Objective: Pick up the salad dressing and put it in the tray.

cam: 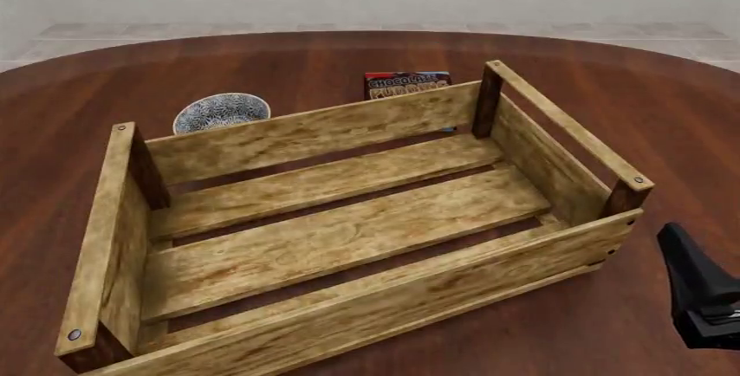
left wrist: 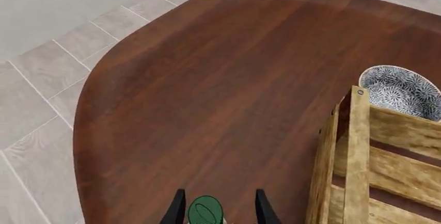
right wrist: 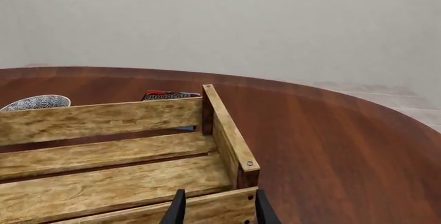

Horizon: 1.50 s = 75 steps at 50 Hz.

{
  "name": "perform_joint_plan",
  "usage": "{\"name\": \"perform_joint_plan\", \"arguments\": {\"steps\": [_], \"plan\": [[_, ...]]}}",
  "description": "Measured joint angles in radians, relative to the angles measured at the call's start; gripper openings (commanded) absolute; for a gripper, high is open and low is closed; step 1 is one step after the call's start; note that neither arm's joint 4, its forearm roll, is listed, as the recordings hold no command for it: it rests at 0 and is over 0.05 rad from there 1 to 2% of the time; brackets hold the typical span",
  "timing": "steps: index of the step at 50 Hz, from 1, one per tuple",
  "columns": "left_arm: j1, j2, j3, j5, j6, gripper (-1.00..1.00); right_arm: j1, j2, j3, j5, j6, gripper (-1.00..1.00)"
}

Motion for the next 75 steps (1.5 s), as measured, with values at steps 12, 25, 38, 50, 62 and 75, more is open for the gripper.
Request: {"name": "perform_joint_plan", "arguments": {"steps": [12, 25, 38, 50, 62, 75], "plan": [[0.034, 0.014, 0.043, -0.031, -0.002, 1.00, 0.002, 0.011, 0.000, -0.008, -0.006, 1.00], [0.064, 0.042, 0.096, -0.079, -0.007, 1.00, -0.002, 0.005, 0.000, -0.002, -0.006, 1.00], [0.091, 0.084, 0.124, -0.130, 0.000, 1.00, -0.002, 0.004, 0.000, 0.000, -0.008, 1.00], [0.100, 0.129, 0.152, -0.179, 0.002, 1.00, -0.002, 0.004, 0.001, 0.000, -0.010, 1.00], [0.102, 0.179, 0.185, -0.228, 0.001, 1.00, -0.005, 0.000, 0.000, 0.005, -0.010, 1.00], [0.107, 0.202, 0.220, -0.252, 0.002, 1.00, -0.004, 0.002, 0.000, 0.003, -0.012, 1.00]]}}
